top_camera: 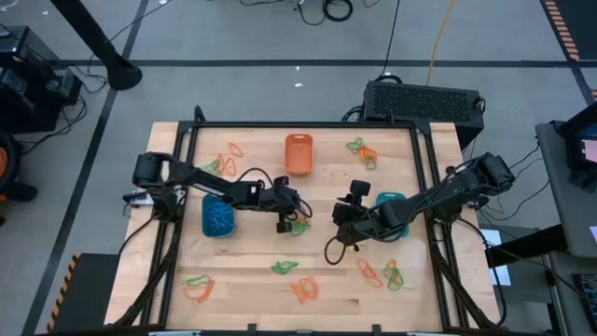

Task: Sort rubber bands into baskets
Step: Put the blue rubber band into the blue bin

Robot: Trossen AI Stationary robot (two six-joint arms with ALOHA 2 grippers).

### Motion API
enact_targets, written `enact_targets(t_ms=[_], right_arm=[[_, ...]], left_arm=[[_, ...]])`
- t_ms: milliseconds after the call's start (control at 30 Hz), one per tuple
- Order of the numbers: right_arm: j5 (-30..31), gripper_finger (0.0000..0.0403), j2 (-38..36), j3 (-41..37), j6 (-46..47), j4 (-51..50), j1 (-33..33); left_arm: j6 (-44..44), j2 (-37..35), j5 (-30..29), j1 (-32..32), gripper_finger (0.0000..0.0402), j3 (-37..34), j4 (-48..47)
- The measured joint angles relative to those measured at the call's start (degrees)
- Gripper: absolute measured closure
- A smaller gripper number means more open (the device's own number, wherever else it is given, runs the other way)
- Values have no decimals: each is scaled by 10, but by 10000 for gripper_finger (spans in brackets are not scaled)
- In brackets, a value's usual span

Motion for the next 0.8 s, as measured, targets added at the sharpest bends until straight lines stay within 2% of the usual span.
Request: enact_targets(t_ms=[167,367,500,633,800], right_arm=[[0,275,0,0,0,0,0],[0,275,0,0,0,5,0],[0,275,0,0,0,7,0],[-2,275,0,0,0,9,0],[-27,275,0,0,0,14,0]], left_arm=[[0,-64,-30,-22,398,0,-6],[0,-118,-61,-40,399,0,-57],[-28,-117,-65,-49,399,0,-61],[-45,-87,-63,-57,398,0,-70],[-39,-74,-65,-69,353,-1,-86]])
